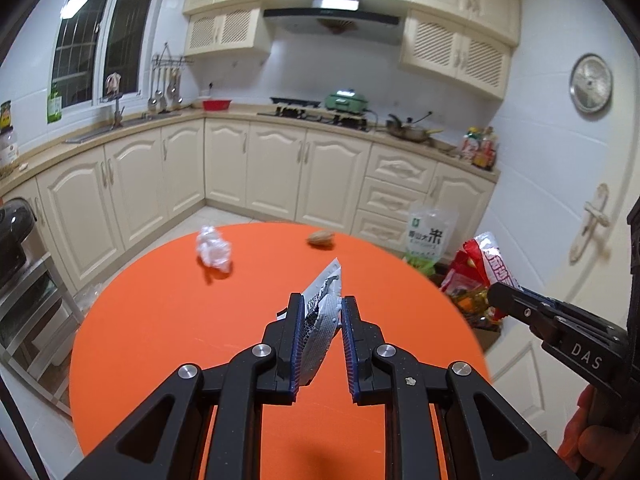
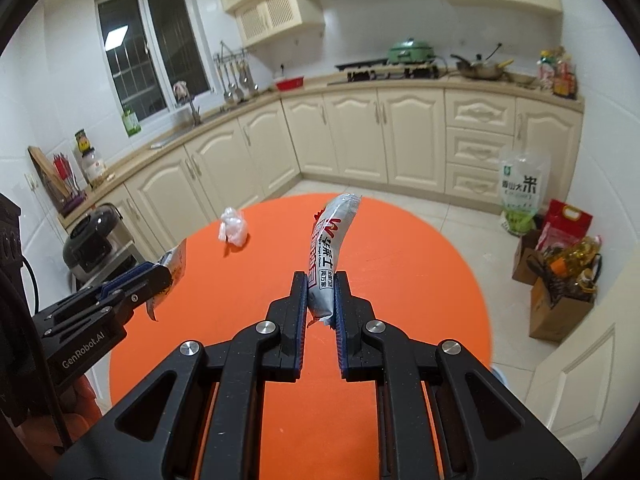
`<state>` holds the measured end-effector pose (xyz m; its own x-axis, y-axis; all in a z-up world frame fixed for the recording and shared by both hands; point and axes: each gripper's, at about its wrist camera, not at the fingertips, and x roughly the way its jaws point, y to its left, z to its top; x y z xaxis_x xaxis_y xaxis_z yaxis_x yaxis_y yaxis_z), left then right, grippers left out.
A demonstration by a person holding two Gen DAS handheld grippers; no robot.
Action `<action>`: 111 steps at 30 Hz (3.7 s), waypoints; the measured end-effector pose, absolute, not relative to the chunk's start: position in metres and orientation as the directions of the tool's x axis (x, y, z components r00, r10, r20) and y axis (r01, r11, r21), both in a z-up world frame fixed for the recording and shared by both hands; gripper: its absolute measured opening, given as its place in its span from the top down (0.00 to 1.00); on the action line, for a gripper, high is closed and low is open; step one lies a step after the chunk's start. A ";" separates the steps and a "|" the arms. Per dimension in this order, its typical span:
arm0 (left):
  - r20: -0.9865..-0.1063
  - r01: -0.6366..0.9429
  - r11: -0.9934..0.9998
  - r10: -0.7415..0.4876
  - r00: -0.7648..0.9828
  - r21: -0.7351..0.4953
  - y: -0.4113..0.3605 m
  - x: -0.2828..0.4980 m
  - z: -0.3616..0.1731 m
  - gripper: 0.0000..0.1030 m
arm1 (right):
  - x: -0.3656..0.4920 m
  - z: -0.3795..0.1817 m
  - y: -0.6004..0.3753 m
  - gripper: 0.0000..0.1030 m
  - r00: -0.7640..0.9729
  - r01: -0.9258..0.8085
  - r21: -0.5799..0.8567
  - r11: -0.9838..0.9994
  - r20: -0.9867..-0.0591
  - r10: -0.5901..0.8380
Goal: Collect trash
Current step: 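Carry both wrappers to the blue bin and open both tools over it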
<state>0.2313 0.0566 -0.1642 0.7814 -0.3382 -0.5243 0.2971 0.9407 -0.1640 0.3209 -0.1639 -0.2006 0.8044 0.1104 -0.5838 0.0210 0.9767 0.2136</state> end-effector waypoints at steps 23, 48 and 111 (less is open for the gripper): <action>-0.452 0.553 0.824 -0.543 0.707 -0.126 -0.059 0.146 -0.137 0.94 | 0.199 -0.169 -0.288 0.88 0.851 0.249 0.222 0.943 -0.515 -0.103; -0.749 0.566 0.823 -0.403 0.526 -0.045 -0.096 0.152 -0.234 0.44 | 0.195 -0.262 -0.329 0.88 0.759 0.292 0.292 0.911 -0.650 -0.035; -0.639 0.635 0.752 -0.579 0.507 -0.177 -0.137 0.216 -0.204 0.90 | 0.221 -0.288 -0.393 0.88 0.707 0.371 0.281 0.885 -0.703 -0.073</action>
<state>0.2157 -0.1368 -0.2036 0.5070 -0.5787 -0.6388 0.6354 0.7517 -0.1767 0.2210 -0.3930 -0.2885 0.7072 -0.0732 -0.7033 0.3708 0.8852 0.2808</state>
